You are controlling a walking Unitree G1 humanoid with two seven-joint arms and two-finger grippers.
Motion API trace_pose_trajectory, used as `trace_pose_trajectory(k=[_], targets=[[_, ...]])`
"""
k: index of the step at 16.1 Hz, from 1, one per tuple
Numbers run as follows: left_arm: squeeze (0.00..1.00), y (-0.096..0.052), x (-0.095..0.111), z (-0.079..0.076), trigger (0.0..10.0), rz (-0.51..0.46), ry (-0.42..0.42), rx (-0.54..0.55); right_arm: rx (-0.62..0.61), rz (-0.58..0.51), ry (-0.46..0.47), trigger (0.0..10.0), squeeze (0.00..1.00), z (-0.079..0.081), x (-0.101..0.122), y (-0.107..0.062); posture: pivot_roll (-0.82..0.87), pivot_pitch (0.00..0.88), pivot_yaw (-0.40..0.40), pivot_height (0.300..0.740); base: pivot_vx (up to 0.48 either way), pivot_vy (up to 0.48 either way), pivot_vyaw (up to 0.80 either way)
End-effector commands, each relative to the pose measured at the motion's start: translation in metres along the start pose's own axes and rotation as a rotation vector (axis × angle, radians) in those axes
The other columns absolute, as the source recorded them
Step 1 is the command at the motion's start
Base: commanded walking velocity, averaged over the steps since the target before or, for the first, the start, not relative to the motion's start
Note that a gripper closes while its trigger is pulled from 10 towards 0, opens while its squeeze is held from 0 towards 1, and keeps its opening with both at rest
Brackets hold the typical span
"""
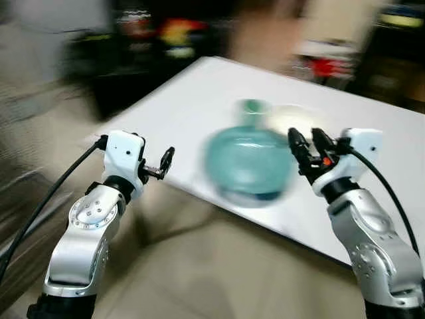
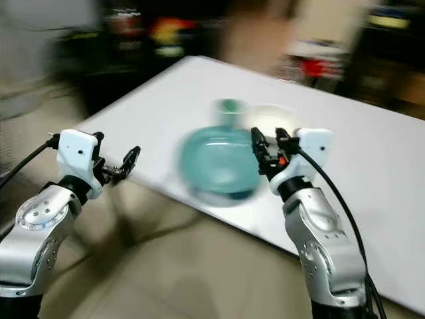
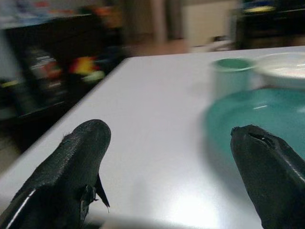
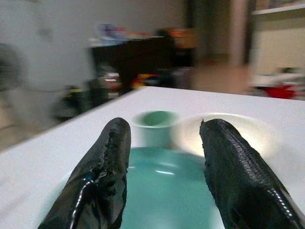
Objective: Setting the table
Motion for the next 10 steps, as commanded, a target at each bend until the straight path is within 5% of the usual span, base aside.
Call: trace_pose_trajectory(k=[1,10], targets=[[0.00,0.0016,0.0007,-0.0042,10.0,0.001,0.007,-0.014,-0.012,0.006,-0.008,10.0,0.00,-0.0039,-0.0016,0.0025,0.03,0.000,-0.042,0.740,0.375,0.000,-0.80],[0.00,0.0004,0.0038,0.0020,10.0,-0.005,0.030,-0.017,0.069,0.005,-0.051,10.0,0.00,0.0046,-0.0021,0.0124,0.04,0.000,-0.056,0.740,0.380,0.000,0.00]])
Point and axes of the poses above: a point about 5 cm out from each wrist's last joint towards the gripper, its own y axis pointing out of the wrist towards the gripper, its own x axis along the axis of the wrist's last joint, z = x × y, the point moved 6 cm from there along y, pointing out of the wrist towards the gripper
